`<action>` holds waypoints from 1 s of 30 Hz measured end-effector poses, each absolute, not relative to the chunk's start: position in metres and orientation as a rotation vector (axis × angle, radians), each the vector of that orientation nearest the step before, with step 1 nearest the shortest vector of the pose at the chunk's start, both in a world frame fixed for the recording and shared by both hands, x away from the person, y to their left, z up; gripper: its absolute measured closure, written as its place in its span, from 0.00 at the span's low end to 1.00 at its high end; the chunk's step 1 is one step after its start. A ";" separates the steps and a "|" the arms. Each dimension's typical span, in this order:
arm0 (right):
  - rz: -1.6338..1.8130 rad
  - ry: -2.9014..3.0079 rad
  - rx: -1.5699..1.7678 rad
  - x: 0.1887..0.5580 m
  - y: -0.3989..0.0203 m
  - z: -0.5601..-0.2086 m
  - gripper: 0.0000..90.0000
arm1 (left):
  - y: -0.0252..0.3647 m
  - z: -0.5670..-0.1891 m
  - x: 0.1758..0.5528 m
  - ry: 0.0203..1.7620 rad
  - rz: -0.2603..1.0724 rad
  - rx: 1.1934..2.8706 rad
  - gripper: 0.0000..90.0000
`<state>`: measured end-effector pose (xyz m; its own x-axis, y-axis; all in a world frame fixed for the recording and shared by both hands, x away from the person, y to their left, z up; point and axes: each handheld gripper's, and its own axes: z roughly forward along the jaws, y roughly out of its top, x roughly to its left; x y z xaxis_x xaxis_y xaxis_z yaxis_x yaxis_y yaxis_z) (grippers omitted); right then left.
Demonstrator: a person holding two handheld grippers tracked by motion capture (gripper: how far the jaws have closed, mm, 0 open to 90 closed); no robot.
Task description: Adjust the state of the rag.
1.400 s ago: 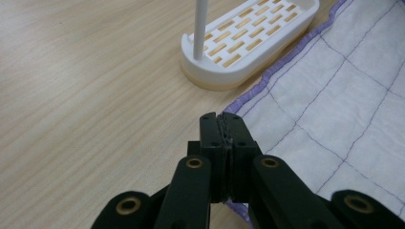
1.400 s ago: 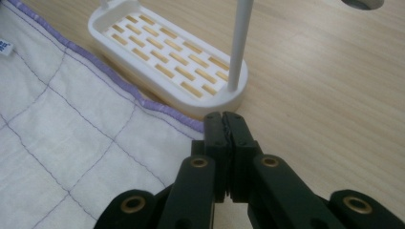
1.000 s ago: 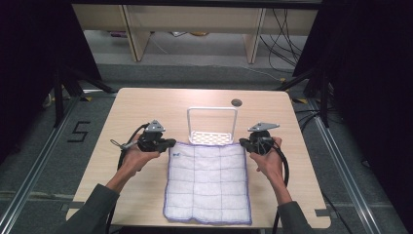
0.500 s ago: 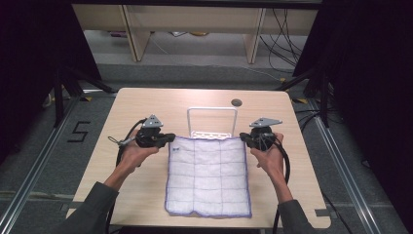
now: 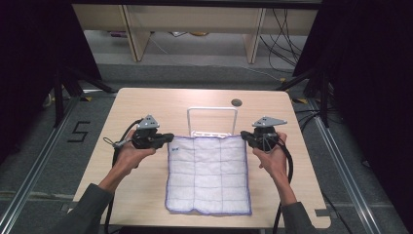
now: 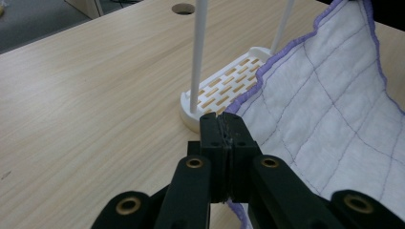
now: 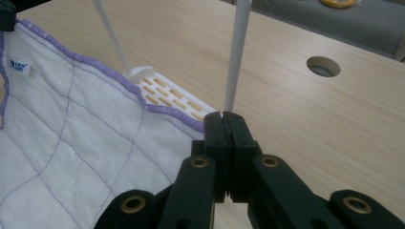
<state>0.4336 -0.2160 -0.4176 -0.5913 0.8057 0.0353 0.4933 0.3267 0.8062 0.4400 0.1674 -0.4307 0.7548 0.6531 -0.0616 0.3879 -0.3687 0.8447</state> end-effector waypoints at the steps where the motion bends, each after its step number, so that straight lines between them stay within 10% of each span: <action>1: 1.146 2.232 1.111 0.433 -0.218 -0.417 1.00 | 0.167 -0.430 0.437 0.782 0.355 2.001 0.98; 30: 1.186 2.273 1.039 0.330 -0.232 -0.427 1.00 | 0.181 -0.443 0.338 0.652 0.202 2.020 0.98</action>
